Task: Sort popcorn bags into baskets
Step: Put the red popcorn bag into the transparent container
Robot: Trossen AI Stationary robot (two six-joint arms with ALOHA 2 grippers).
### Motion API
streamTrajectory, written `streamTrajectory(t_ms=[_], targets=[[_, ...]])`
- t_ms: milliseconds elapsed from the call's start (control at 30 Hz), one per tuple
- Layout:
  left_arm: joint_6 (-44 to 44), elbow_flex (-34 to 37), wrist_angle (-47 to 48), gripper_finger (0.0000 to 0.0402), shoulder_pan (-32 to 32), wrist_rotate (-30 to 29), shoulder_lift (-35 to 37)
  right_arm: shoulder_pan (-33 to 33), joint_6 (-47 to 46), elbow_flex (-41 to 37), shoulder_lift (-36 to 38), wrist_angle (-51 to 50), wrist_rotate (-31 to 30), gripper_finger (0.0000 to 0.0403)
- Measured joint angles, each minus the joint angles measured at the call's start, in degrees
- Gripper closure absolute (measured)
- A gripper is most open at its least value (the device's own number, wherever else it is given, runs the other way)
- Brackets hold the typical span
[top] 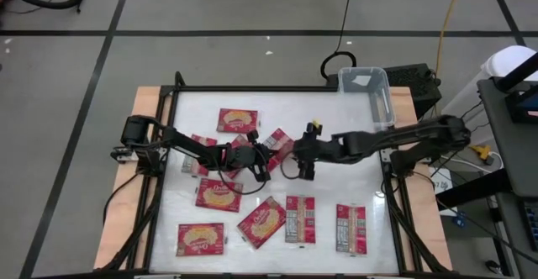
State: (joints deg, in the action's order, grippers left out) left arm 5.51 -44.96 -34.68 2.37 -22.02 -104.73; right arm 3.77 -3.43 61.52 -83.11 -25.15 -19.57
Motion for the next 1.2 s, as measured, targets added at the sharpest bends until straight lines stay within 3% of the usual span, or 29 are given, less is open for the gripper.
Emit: streamTrajectory(t_ms=[200,533,833,1100,1200], targets=[[0.2,0.0,0.1,0.0400,0.0,0.1,0.0,-2.3,3.4,0.0,-3.2,0.1,2.0,0.0222],[0.1,0.0,-0.3,0.0373,-0.6,-1.0,-0.1,-3.4,5.7,0.0,-1.7,-1.1,3.1,0.0390],[-4.0,-0.1,8.2,0.0291,0.3,-2.0,9.6,-1.7,-1.3,0.0,2.9,-7.5,3.3,0.0378],[-1.0,0.0,14.5,0.0234,0.6,0.6,18.7,0.8,-6.8,5.2,10.4,-22.7,3.1,0.0391],[0.6,0.0,14.6,0.0224,0.0,0.9,18.7,0.2,-6.7,8.7,12.5,-28.8,-1.3,0.0386]])
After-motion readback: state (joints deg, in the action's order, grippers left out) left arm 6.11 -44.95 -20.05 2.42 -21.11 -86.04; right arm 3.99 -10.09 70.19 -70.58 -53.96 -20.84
